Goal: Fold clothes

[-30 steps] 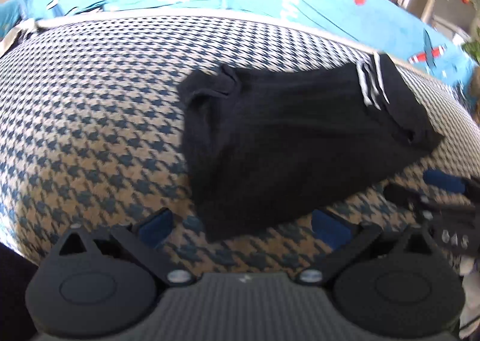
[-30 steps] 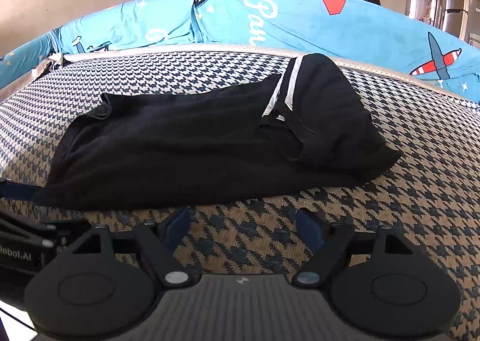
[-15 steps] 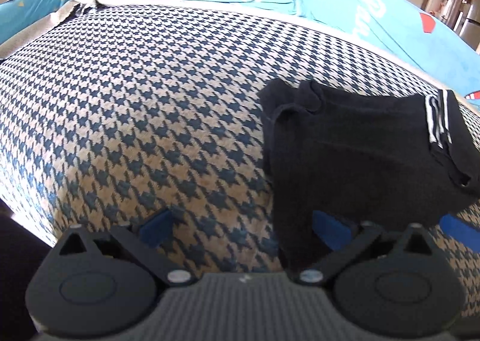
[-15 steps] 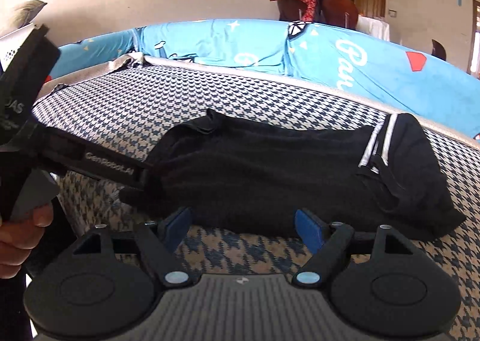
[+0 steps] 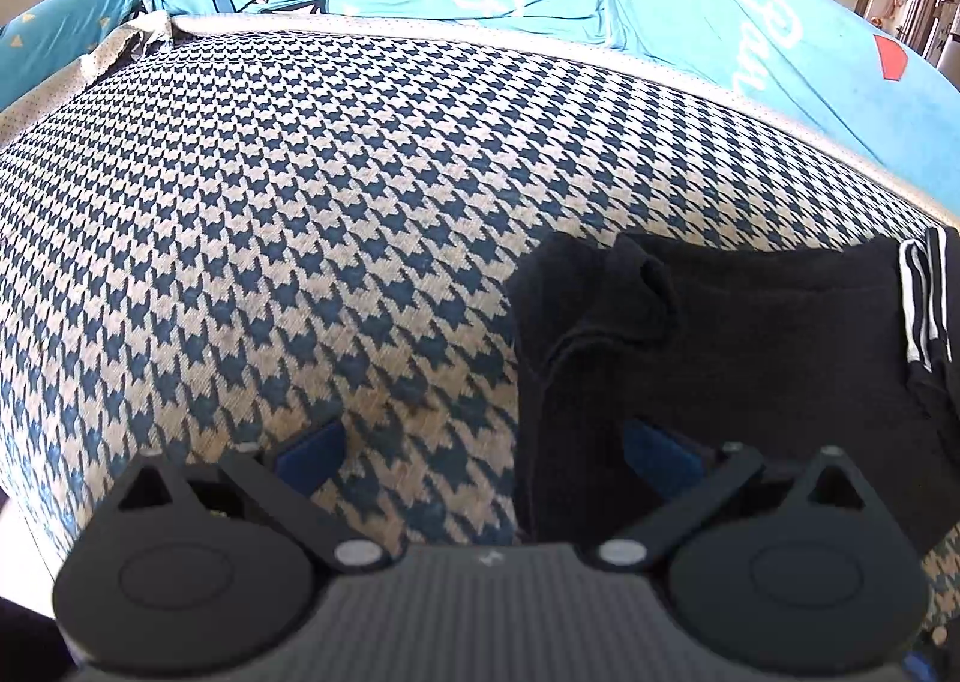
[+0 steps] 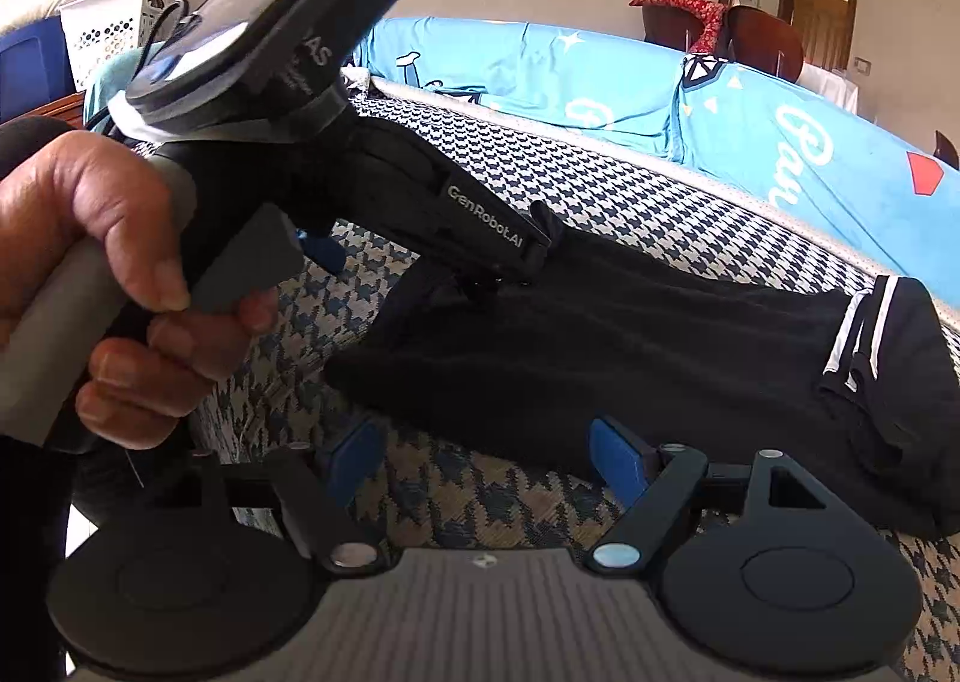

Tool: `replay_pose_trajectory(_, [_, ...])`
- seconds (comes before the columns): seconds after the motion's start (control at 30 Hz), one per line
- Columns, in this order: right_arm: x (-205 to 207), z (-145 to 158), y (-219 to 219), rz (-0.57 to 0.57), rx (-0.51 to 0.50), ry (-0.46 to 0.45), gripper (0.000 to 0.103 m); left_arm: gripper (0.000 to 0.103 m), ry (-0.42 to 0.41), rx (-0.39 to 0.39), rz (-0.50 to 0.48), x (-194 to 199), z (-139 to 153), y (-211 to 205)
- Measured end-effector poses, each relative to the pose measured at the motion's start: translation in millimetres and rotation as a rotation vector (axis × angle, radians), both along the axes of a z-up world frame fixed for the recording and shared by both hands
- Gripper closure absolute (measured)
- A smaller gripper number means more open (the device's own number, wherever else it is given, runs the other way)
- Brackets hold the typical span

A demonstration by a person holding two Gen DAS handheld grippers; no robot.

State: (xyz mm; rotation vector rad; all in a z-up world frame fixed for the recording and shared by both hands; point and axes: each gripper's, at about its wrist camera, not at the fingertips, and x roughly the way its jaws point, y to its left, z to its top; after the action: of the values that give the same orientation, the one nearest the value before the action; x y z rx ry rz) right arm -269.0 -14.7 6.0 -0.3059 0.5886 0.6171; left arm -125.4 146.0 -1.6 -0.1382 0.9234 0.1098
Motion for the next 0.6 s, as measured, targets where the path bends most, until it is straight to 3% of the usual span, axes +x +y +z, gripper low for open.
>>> replay_pose_trajectory(0.13, [2.0, -4.2, 5.4, 0.012, -0.011, 0.0, 0.025, 0.0, 0.003, 0.019, 0.047, 22.4, -0.1, 8.6])
replay_pose_trajectory(0.27, [0.9, -6.0, 9.7, 0.033, -0.025, -0.009, 0.025, 0.0, -0.008, -0.037, 0.172, 34.3, 6.2, 35.7])
replay_pose_trajectory(0.37, [0.5, -6.2, 11.5, 0.046, -0.028, -0.014, 0.025, 0.0, -0.013, -0.036, 0.251, 32.4, 8.1, 47.9])
replay_pose_trajectory(0.6, [5.2, -10.0, 20.3, 0.072, -0.048, -0.03, 0.025, 0.0, -0.008, -0.055, 0.222, 27.7, 9.3, 42.1])
